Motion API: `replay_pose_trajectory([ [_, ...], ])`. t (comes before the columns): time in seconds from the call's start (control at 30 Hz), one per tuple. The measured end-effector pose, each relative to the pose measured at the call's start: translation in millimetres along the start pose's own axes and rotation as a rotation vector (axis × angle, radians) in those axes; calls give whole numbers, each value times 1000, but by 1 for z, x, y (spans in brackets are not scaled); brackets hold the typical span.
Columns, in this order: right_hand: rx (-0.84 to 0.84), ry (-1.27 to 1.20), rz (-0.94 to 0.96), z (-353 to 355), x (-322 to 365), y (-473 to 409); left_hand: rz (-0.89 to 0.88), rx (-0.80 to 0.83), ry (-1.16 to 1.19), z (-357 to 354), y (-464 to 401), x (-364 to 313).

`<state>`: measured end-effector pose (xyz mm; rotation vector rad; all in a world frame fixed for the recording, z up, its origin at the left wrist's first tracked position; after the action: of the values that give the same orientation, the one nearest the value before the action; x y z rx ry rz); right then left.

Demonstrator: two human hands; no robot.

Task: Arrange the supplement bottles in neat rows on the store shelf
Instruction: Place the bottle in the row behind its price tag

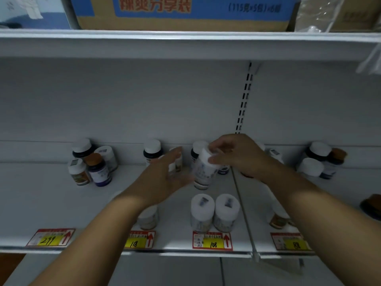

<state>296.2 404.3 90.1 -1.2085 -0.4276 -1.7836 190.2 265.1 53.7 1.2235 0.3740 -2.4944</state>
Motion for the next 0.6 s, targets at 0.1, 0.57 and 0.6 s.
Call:
replay_pose_trajectory([
  [0.1,50,417,21,-21,-12,2,-8,-82,-142,16,-4,5],
  [0.57,236,570,158,-64,-34,20,2,-94,-189,15,-8,11],
  [0.6,171,579,157,-57,-33,15,3,-98,-186,15,-7,11],
])
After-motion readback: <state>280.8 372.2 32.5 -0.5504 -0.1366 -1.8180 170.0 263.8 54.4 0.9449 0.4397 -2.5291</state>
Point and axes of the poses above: each hand's wrist, its own y-axis away from the middle knuckle, its own z-axis out of the back of the hand, x = y × z, the point moved 10 cm from there along -y, towards the middle knuckle, and after that the axes turned 1 degree about x, right-handed, at the moved point
